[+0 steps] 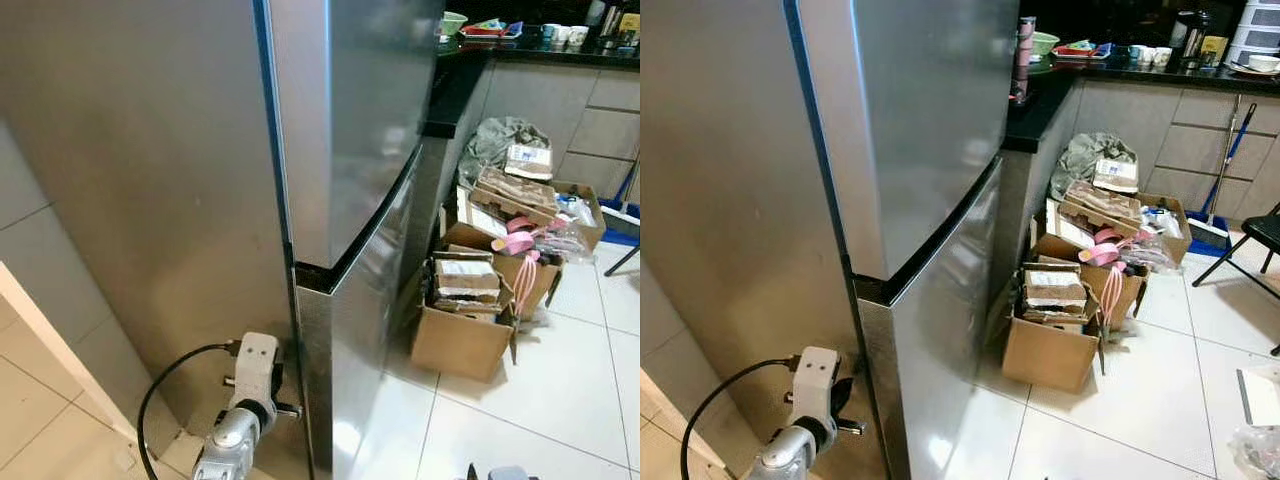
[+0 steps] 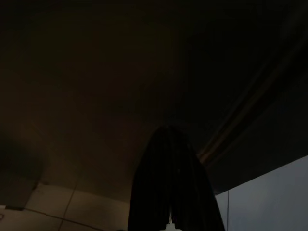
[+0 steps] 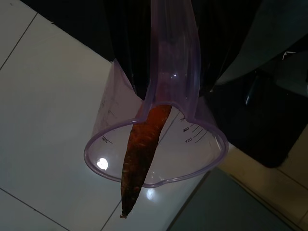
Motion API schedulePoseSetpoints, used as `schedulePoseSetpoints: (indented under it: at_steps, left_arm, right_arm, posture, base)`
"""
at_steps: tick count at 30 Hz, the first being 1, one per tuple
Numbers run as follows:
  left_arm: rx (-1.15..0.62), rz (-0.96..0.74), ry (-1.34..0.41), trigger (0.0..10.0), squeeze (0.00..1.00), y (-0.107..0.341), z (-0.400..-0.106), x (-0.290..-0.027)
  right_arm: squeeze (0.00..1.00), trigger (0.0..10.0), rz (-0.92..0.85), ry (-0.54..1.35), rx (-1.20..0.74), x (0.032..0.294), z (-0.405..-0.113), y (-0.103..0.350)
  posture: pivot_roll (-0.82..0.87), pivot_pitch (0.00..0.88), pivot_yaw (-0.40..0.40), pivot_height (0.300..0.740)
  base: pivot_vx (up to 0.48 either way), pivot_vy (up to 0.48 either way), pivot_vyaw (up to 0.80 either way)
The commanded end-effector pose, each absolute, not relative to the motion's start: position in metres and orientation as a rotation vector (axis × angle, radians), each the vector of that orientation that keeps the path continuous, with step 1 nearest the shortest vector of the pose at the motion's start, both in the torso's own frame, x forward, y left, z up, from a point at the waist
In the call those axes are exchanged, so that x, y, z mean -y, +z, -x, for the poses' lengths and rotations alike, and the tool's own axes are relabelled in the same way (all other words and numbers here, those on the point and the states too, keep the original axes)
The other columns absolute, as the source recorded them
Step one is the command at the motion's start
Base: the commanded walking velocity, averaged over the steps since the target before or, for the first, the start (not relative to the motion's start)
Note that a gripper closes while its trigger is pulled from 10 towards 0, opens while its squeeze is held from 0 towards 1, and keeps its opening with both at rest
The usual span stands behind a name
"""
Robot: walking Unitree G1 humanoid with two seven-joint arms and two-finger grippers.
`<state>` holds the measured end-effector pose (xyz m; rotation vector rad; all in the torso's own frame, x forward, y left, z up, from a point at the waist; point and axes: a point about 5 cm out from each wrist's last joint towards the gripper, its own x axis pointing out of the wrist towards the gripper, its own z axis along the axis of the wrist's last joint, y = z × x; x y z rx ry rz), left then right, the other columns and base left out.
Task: Restocking fridge
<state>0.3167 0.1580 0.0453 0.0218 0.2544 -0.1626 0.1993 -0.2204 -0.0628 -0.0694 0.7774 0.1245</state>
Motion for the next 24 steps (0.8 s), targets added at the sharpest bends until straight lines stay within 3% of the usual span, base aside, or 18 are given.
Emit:
schedulePoseSetpoints:
  at_steps: [1,7,8,9,18,24]
  left_arm:
    - [-0.257,-0.009,-0.14,0.0,0.0,0.043,-0.315,-0.164]
    - [-0.207,0.085,-0.246,0.0,0.0,0.052,-0.32,-0.143]
    - [-0.201,0.09,-0.282,4.7,0.0,0.054,-0.32,-0.137]
    - [-0.195,0.09,-0.317,10.0,0.0,0.055,-0.321,-0.13]
    - [-0.154,0.079,-0.508,10.0,0.0,0.065,-0.321,-0.099]
    - [-0.17,0.038,-0.555,10.0,0.0,0.062,-0.319,-0.096]
  right_arm:
    - [0.0,10.0,0.073,0.125,-0.801,0.219,-0.193,-0.067]
    - [0.0,10.0,0.082,0.119,-0.809,0.219,-0.188,-0.069]
    - [0.0,10.0,0.086,0.118,-0.808,0.219,-0.189,-0.069]
    - [0.0,10.0,0.092,0.116,-0.805,0.219,-0.189,-0.069]
    - [0.0,10.0,0.11,0.101,-0.802,0.222,-0.194,-0.066]
    - [0.0,10.0,0.116,0.09,-0.808,0.227,-0.196,-0.065]
  posture:
    - [-0.02,0.097,0.018,0.74]
    - [-0.03,0.098,0.016,0.74]
    - [-0.03,0.1,0.016,0.74]
    - [-0.03,0.1,0.016,0.74]
    - [-0.03,0.103,0.018,0.74]
    - [-0.03,0.107,0.02,0.74]
  base:
    - [0.0,0.0,0.0]
    - [0.0,0.0,0.0]
    - [0.0,0.0,0.0]
    - [0.0,0.0,0.0]
    - [0.0,0.0,0.0]
    - [0.0,0.0,0.0]
